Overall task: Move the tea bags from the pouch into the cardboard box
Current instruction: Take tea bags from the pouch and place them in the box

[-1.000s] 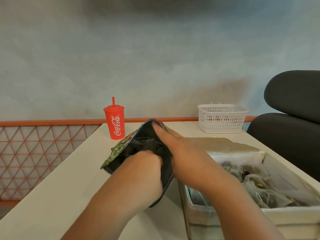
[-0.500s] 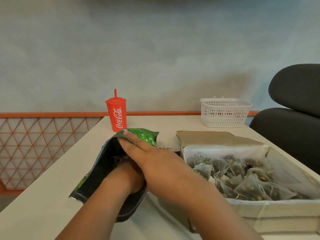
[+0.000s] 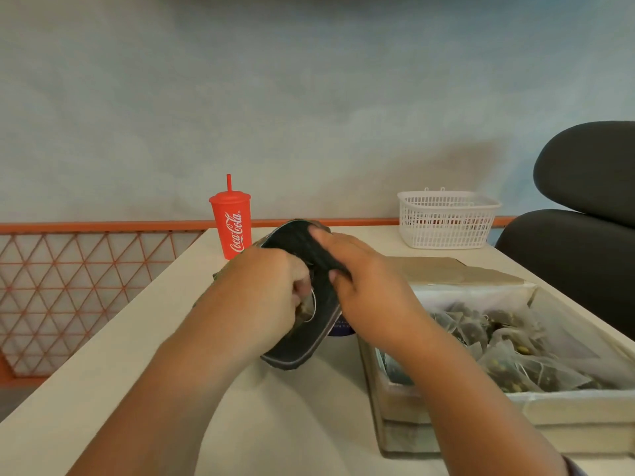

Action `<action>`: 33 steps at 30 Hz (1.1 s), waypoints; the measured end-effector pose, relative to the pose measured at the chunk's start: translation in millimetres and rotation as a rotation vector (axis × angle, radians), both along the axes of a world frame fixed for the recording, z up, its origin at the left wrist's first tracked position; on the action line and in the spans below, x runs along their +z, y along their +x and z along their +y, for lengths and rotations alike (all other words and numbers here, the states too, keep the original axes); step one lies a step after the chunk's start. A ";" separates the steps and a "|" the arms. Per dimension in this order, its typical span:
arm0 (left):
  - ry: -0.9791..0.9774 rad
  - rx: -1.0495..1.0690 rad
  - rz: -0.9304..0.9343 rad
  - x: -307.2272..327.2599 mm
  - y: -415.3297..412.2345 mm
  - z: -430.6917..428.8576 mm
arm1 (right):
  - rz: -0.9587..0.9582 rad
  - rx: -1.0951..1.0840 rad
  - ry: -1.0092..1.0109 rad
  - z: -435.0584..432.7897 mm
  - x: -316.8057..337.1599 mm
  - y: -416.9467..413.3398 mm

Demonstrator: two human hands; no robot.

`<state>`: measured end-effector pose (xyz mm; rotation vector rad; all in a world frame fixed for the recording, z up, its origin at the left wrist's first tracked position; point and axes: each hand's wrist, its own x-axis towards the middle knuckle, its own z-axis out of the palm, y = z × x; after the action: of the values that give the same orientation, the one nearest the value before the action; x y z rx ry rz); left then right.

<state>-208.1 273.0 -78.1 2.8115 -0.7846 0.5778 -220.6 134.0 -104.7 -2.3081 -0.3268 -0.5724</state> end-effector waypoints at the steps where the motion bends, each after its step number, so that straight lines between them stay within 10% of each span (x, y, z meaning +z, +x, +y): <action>1: -0.094 -0.038 0.072 5.1 -0.6 3.1 | 0.030 0.003 0.019 -0.6 0.4 -0.7; 12: -0.453 -0.199 0.251 19.1 -7.0 26.5 | 0.322 0.091 -0.338 3.3 -4.4 -3.0; 19: -0.682 -0.142 0.098 6.0 0.5 8.8 | 0.344 0.247 0.241 -12.7 14.0 -11.3; 25: -0.801 -0.274 0.149 0.8 -2.4 -3.9 | 0.173 0.171 0.336 -15.6 27.0 -19.4; 33: -0.346 -0.171 0.260 -9.7 9.8 2.4 | 0.099 -0.194 0.043 -60.2 37.9 -26.8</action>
<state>-198.3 275.4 -87.8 2.4101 -0.7774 0.2800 -247.5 73.9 -66.8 -2.3323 -0.0435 -0.5510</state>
